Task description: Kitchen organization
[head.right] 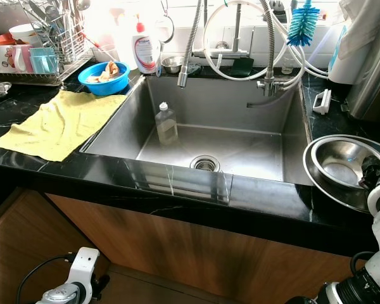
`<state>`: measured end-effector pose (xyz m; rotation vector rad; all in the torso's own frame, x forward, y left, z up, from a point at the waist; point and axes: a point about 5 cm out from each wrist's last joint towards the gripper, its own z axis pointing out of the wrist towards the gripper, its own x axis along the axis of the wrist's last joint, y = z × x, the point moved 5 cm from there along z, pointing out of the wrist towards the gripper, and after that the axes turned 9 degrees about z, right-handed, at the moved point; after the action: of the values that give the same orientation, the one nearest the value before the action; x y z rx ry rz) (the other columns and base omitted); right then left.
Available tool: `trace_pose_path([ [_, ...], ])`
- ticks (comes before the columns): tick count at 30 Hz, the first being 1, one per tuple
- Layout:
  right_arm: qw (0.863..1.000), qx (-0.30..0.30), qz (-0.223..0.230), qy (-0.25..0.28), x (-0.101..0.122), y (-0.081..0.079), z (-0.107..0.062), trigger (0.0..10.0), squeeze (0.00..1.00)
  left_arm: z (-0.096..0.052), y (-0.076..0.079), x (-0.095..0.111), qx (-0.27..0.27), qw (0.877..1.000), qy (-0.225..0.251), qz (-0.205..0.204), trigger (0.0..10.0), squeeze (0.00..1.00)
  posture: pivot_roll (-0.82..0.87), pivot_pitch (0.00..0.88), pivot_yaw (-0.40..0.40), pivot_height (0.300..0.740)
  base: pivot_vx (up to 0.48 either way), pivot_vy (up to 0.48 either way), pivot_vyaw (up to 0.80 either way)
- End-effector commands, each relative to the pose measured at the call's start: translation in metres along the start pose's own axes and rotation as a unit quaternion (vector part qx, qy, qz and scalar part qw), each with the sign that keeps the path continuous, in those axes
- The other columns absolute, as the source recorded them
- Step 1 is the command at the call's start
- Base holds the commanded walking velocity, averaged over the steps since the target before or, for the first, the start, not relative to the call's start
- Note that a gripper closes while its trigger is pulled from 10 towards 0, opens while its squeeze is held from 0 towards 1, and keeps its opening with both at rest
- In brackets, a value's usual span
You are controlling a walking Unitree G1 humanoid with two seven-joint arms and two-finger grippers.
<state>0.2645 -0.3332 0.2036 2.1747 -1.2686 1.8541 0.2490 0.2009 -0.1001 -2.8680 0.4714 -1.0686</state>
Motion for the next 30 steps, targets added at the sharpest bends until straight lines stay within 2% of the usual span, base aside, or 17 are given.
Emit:
trace_pose_path([
  [1,1.0,0.009,0.007,-0.004,-0.0022,-0.0051,0.0014,10.0,0.0,-0.0007,-0.0003,-0.005,0.002,1.0,-0.01,0.002,10.0,0.0,-0.24,0.0,0.084,0.74,0.0,0.0,0.0],
  [5,1.0,0.013,0.015,-0.003,-0.0018,-0.0087,0.003,10.0,0.0,0.001,0.007,-0.0027,-0.002,1.0,-0.008,0.002,10.0,0.0,-0.24,0.0,0.084,0.74,0.0,0.0,0.0],
  [12,0.999,0.012,0.035,-0.002,-0.0015,-0.0092,0.0047,10.0,0.0,0.0008,0.0065,-0.0029,-0.002,1.0,-0.007,0.001,10.0,0.0,-0.24,0.0,0.085,0.74,0.0,0.0,0.0],
  [13,0.999,0.008,0.041,-0.001,-0.0012,-0.0084,0.0049,2.7,0.0,0.0007,0.006,-0.0029,-0.002,1.0,-0.007,0.002,10.0,0.0,-0.24,0.0,0.085,0.74,0.0,0.0,0.0],
  [14,0.999,0.006,0.046,0.0,-0.0009,-0.0075,0.0051,0.0,0.0,0.0007,0.0054,-0.0027,-0.002,1.0,-0.007,0.002,10.0,0.0,-0.24,0.0,0.086,0.74,0.0,0.0,0.0],
  [30,0.998,-0.004,0.065,-0.004,-0.0037,-0.0046,0.0074,0.0,0.0,0.0017,0.0079,0.0013,-0.006,1.0,-0.002,0.004,10.0,0.0,-0.23,0.0,0.086,0.74,0.0,0.0,0.0],
])
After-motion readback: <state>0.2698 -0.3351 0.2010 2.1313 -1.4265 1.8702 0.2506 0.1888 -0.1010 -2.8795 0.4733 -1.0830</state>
